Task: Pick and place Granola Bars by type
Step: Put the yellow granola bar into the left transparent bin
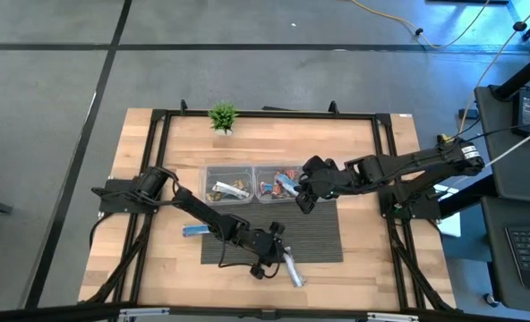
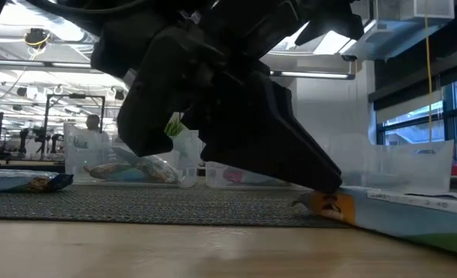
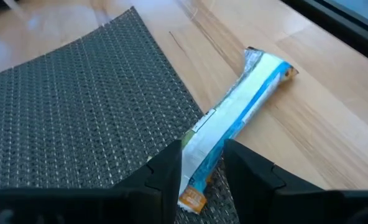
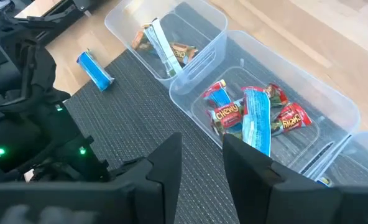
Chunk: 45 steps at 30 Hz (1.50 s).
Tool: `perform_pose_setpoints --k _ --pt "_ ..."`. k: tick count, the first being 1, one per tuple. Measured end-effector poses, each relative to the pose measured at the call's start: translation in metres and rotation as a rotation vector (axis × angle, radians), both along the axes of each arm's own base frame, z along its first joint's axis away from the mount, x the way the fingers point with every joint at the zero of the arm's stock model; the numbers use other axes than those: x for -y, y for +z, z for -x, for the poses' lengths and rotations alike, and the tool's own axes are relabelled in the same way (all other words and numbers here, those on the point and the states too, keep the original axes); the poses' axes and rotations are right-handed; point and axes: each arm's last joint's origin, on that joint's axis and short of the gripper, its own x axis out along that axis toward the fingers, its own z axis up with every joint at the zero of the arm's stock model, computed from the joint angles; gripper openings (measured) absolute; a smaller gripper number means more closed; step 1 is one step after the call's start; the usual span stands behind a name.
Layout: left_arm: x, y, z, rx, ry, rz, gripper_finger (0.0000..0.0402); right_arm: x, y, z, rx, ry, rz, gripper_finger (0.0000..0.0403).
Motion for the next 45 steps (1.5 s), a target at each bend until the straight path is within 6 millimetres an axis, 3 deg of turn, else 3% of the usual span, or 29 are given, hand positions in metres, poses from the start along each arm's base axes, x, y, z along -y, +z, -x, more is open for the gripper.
perform_pose_setpoints --k 8,25,29,38,45 --pt "0.001 0.000 0.000 0.000 -0.060 -0.002 0.0115 0.000 0.000 0.000 0.000 0.001 0.001 0.0120" --pt "0.004 0.001 0.001 -0.016 -0.135 0.051 0.0120 -0.025 0.000 0.006 0.007 0.067 0.037 0.0120" --pt "0.005 0.002 0.002 -0.015 -0.134 0.054 0.0146 -0.026 0.000 0.007 0.011 0.058 0.051 0.0120" --pt "0.003 0.016 0.001 0.055 -0.170 -0.040 0.0246 -0.026 0.000 0.006 0.010 0.059 0.051 0.0120" --pt "-0.007 0.019 -0.004 0.071 -0.232 -0.051 0.0258 -0.026 0.000 0.006 0.010 0.059 0.050 0.0120"
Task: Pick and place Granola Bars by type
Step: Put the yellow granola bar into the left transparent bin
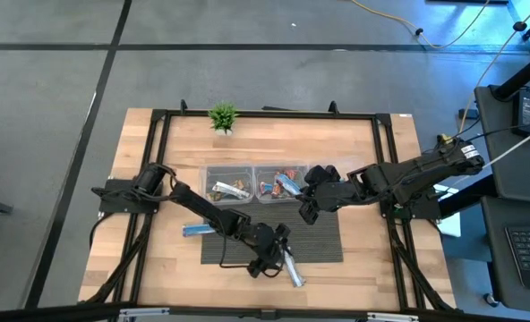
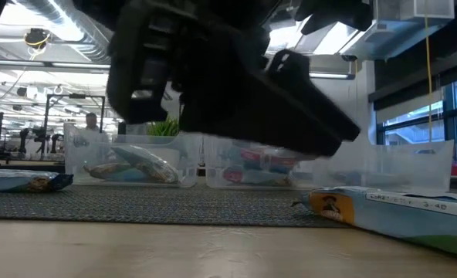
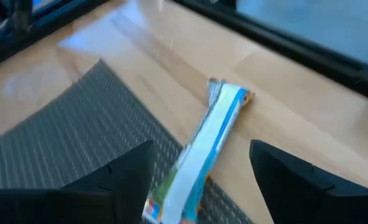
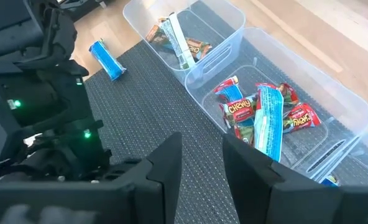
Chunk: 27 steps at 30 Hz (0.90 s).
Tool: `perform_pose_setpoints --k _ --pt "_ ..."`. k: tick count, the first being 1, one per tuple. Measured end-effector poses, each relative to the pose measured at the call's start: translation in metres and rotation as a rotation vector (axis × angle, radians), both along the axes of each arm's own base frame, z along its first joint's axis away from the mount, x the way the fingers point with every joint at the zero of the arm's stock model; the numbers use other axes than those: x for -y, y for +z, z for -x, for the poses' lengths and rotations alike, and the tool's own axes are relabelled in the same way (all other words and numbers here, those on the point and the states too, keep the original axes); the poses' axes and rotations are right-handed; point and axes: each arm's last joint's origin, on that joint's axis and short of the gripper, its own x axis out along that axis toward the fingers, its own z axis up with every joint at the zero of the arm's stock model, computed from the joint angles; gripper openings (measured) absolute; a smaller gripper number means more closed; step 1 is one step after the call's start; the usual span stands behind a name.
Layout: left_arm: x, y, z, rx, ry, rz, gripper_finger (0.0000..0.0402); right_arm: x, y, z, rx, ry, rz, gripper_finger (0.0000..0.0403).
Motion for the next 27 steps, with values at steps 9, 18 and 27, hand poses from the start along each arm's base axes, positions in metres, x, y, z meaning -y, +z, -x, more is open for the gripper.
perform_pose_setpoints --k 9,18,27 --pt "-0.007 0.026 -0.020 0.065 -0.139 -0.003 0.0248 0.000 0.000 0.000 0.001 -0.003 -0.004 0.0120" --pt "-0.006 0.007 -0.019 0.006 -0.194 -0.041 0.0244 0.000 0.000 0.000 0.003 -0.005 -0.006 0.0120" --pt "-0.003 -0.024 -0.032 -0.058 -0.148 -0.034 0.0244 0.000 0.000 0.000 0.011 -0.024 -0.026 0.0120"
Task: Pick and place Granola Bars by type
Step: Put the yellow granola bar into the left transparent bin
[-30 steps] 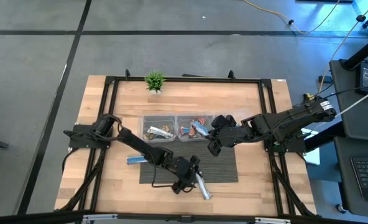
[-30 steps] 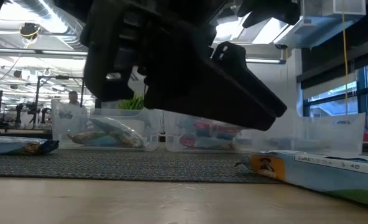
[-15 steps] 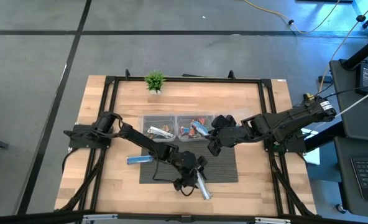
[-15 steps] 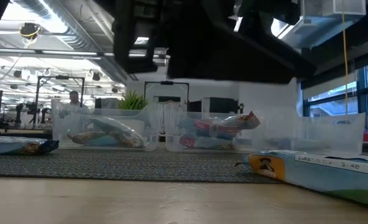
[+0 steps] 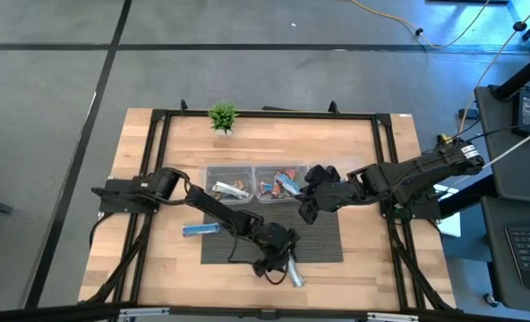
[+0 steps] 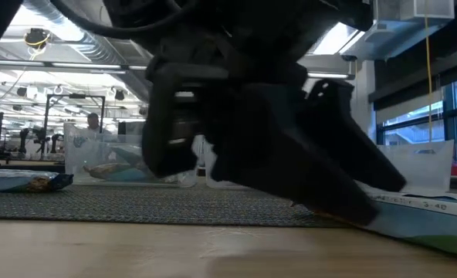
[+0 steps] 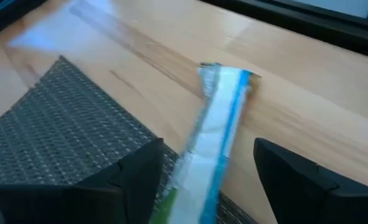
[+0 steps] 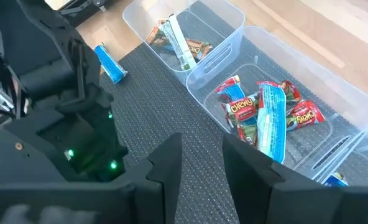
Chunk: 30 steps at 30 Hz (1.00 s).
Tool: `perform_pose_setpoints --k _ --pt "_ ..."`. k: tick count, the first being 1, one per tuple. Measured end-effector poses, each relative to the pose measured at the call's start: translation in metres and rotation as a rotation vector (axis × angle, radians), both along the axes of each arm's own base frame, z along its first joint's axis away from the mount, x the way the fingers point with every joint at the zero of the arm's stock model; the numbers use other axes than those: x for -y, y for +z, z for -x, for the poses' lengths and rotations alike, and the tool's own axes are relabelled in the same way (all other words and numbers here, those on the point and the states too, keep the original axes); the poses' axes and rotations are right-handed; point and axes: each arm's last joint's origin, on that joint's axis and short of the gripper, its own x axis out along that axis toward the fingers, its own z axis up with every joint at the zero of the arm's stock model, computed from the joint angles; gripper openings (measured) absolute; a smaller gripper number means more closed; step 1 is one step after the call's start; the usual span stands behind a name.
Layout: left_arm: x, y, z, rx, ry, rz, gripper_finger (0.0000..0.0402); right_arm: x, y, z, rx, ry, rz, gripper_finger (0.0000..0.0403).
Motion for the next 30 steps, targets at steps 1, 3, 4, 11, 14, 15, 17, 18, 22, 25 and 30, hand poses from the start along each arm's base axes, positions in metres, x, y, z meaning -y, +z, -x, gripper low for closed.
perform_pose_setpoints --k 1,3,4,11,14,15,17,18,22,25,30 --pt "0.0000 -0.0008 -0.0019 -0.003 0.014 0.005 0.0244 0.0000 0.0000 0.0000 0.000 0.000 0.000 0.0120" --pt "-0.0016 -0.0032 -0.0032 -0.028 0.033 0.018 0.0242 0.0000 0.0000 0.0000 0.000 0.000 0.000 0.0120" --pt "-0.0017 -0.0057 -0.0032 -0.049 0.037 0.029 0.0241 0.0000 0.0000 0.0001 -0.001 0.000 0.000 0.0120" --pt "0.0009 -0.0095 0.0005 -0.154 0.078 0.098 0.0234 0.0001 -0.0002 0.0002 -0.003 0.001 0.001 0.0120" --pt "0.0019 -0.0094 0.0007 -0.150 0.074 0.097 0.0235 0.0001 -0.0002 0.0002 -0.004 0.001 0.001 0.0120" --pt "0.0019 -0.0094 0.0007 -0.149 0.073 0.097 0.0236 0.0001 -0.0002 0.0002 -0.004 0.002 0.002 0.0120" --pt "0.0020 -0.0095 0.0008 -0.152 0.077 0.101 0.0236 0.0001 -0.0002 0.0002 -0.004 0.003 0.003 0.0120" --pt "0.0020 -0.0095 0.0009 -0.155 0.079 0.104 0.0236 0.0001 -0.0002 0.0003 -0.005 0.003 0.003 0.0120" --pt "0.0020 -0.0097 0.0010 -0.162 0.086 0.111 0.0232 0.0001 -0.0003 0.0003 -0.006 0.005 0.005 0.0120" --pt "0.0021 -0.0098 0.0012 -0.163 0.086 0.110 0.0227 0.0001 -0.0003 0.0003 -0.006 0.006 0.006 0.0120" --pt "0.0022 -0.0102 0.0015 -0.162 0.095 0.102 0.0198 0.0001 -0.0003 0.0004 -0.012 0.025 0.024 0.0120"
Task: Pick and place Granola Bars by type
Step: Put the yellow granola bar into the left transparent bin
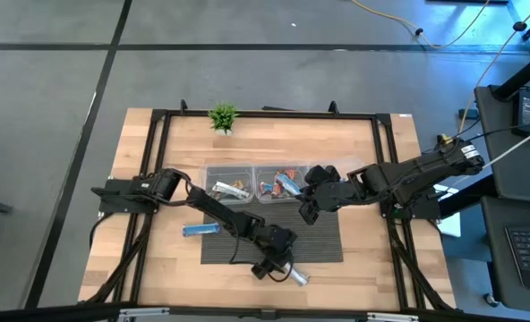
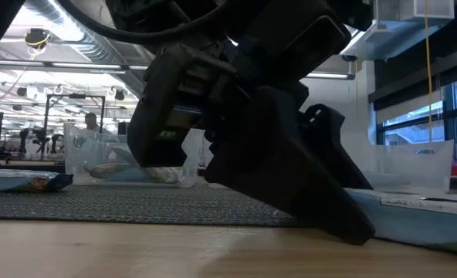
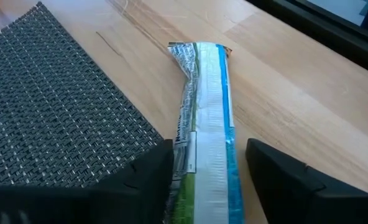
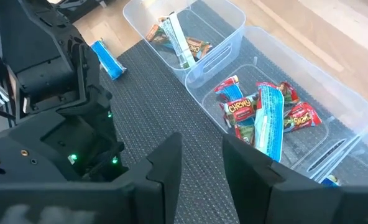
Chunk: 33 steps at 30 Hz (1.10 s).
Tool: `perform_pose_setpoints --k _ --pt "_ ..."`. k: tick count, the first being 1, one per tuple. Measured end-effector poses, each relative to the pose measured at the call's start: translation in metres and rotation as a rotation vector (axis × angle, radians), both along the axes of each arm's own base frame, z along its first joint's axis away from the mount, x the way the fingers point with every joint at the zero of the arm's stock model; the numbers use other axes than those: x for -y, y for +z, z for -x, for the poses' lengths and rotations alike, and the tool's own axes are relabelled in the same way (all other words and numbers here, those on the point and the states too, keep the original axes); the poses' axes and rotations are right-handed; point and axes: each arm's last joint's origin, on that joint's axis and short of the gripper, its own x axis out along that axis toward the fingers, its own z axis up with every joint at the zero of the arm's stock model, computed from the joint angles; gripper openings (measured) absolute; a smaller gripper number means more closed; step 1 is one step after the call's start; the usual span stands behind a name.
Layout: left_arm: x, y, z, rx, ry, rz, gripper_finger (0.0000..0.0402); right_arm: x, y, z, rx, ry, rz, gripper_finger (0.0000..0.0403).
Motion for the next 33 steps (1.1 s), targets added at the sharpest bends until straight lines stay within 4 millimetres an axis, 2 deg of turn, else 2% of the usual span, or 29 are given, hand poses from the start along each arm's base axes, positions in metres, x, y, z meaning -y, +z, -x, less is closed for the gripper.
perform_pose_setpoints --k 10,16,24,29,33 --pt "-0.001 0.001 0.001 -0.027 0.044 0.008 0.0118 0.000 0.000 0.000 -0.007 0.022 0.019 0.0120" --pt "-0.006 0.018 0.011 -0.115 0.081 -0.027 0.0091 0.000 -0.001 0.001 -0.028 0.057 0.022 0.0120" --pt "-0.021 0.086 0.032 -0.156 0.204 -0.021 0.0086 0.000 -0.003 0.003 -0.055 0.063 0.021 0.0120" --pt "-0.042 0.140 0.065 -0.169 0.332 -0.138 0.0086 -0.001 -0.003 0.003 -0.056 0.064 0.021 0.0120" --pt "-0.069 0.168 0.100 -0.198 0.456 -0.198 0.0086 -0.002 -0.003 0.003 -0.055 0.068 0.016 0.0120"
